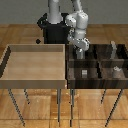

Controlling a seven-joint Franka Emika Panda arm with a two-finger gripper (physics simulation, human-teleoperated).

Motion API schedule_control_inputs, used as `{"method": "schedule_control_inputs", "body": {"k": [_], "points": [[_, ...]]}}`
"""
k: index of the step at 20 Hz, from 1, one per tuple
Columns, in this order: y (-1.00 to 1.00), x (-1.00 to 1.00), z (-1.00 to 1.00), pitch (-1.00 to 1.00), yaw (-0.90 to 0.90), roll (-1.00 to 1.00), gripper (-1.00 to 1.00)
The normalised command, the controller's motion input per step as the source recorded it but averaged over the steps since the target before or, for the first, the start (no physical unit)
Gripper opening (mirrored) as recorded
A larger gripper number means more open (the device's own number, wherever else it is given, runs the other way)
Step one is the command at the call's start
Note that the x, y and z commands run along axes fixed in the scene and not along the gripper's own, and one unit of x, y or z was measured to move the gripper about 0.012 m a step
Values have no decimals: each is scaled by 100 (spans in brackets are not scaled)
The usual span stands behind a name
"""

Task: Place the milk carton into the appropriate compartment.

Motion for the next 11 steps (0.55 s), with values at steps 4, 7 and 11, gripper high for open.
{"method": "schedule_control_inputs", "body": {"k": [4, 7, 11], "points": [[0, 0, 0, 0, 0, 0, 100], [0, 0, 0, 0, 0, 0, 100], [0, 0, 0, 0, 0, 0, 100]]}}
